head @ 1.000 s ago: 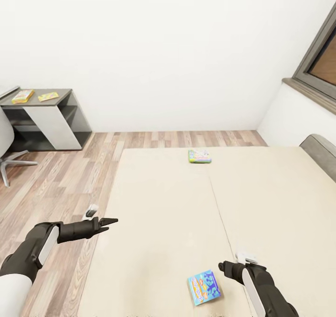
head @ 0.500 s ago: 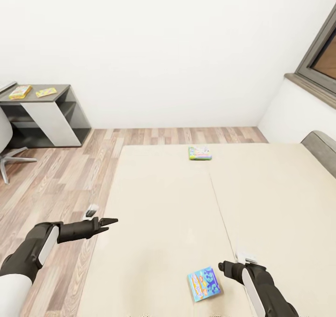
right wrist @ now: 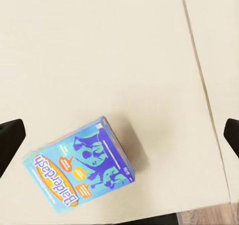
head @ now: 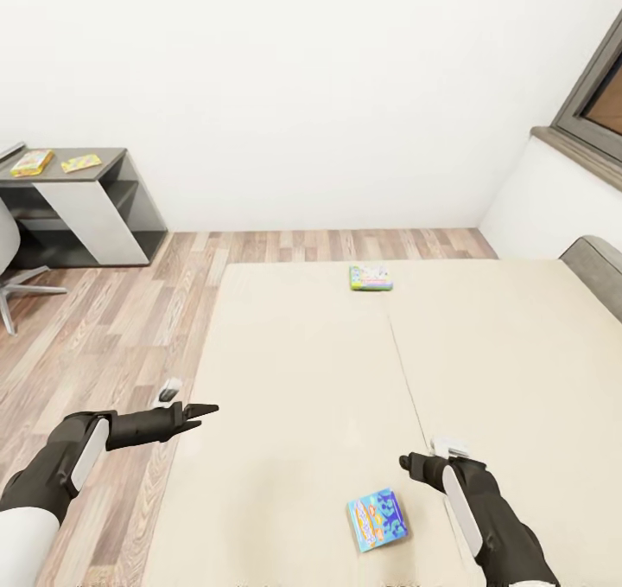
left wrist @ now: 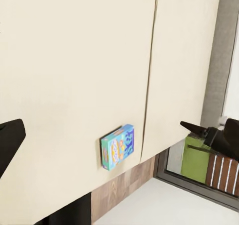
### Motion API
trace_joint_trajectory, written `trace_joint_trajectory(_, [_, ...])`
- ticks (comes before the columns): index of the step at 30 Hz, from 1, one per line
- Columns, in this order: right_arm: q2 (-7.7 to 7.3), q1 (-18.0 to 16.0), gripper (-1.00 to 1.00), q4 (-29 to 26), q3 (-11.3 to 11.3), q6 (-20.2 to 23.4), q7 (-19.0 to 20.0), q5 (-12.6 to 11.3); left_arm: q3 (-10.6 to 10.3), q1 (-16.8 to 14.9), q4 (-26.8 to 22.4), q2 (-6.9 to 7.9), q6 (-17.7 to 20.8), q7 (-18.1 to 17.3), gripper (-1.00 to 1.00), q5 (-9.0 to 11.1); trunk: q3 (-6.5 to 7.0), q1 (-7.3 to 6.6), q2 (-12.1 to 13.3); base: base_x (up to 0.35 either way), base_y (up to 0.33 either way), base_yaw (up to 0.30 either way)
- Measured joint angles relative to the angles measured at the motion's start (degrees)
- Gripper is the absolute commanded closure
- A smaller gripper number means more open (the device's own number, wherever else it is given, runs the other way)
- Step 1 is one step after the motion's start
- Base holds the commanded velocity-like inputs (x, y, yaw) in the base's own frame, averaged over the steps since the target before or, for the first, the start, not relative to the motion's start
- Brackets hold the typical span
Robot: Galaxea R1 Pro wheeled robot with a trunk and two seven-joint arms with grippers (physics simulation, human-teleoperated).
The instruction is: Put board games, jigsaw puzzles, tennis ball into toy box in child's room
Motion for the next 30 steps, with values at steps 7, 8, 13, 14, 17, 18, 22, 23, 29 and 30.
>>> trace_joint_trajectory(7, [0.71,-1.8,-1.0,0.1,0.1,-0.1,0.1,0.2,-0.1,0.0,0.0,-0.04,0.0,0.1,-1.0,0.0,-0.66,0.0,0.0,0.0,0.0,0.0])
trace_joint_trajectory(8, [0.83,-2.0,-1.0,0.2,0.1,-0.1,0.1,0.2,-0.1,0.0,0.0,-0.05,0.0,0.1,-1.0,0.0,-0.75,0.0,0.0,0.0,0.0,0.0])
trace_joint_trajectory(13, [1.26,-3.1,-1.0,2.6,0.4,-0.9,0.0,0.4,-0.1,0.0,0.0,-0.05,0.0,0.1,-1.0,0.0,-1.22,0.0,0.0,0.0,0.0,0.0])
trace_joint_trajectory(14, [1.31,-3.3,-1.0,3.1,0.4,-1.2,0.0,0.5,-0.1,0.0,0.0,-0.05,0.0,0.1,-1.0,0.0,-1.32,0.0,0.0,0.0,0.0,0.0])
trace_joint_trajectory(17, [1.37,-4.0,-1.0,5.2,0.4,-3.1,0.1,0.5,-0.1,0.0,0.0,-0.05,0.0,0.1,-1.0,0.0,-1.6,0.0,0.0,0.0,0.0,0.0])
trace_joint_trajectory(18, [1.37,-4.2,-1.0,5.9,0.4,-3.6,0.1,0.5,-0.1,0.0,0.0,-0.05,0.0,0.1,-1.0,0.0,-1.69,0.0,0.0,0.0,0.0,0.0])
trace_joint_trajectory(22, [1.36,-5.7,-1.0,9.5,0.5,-5.3,0.1,0.6,0.0,0.0,0.0,-0.04,0.0,0.1,-1.0,0.0,-2.07,0.0,0.0,0.0,0.0,0.0])
trace_joint_trajectory(23, [1.35,-6.3,-1.0,11.0,0.5,-5.8,0.1,0.7,0.0,0.0,0.0,-0.02,0.0,0.0,-1.0,0.0,-2.16,0.0,0.0,0.0,0.0,0.0])
trace_joint_trajectory(29, [1.32,-8.0,-1.0,14.2,0.5,-6.6,0.1,0.7,0.0,0.0,0.0,0.0,0.0,0.0,-1.0,0.0,-2.73,0.0,0.0,0.0,0.0,0.0])
trace_joint_trajectory(30, [1.32,-8.1,-1.0,14.4,0.5,-6.7,0.1,0.7,0.0,0.0,0.0,0.0,0.0,0.0,-1.0,0.0,-2.82,0.0,0.0,0.0,0.0,0.0])
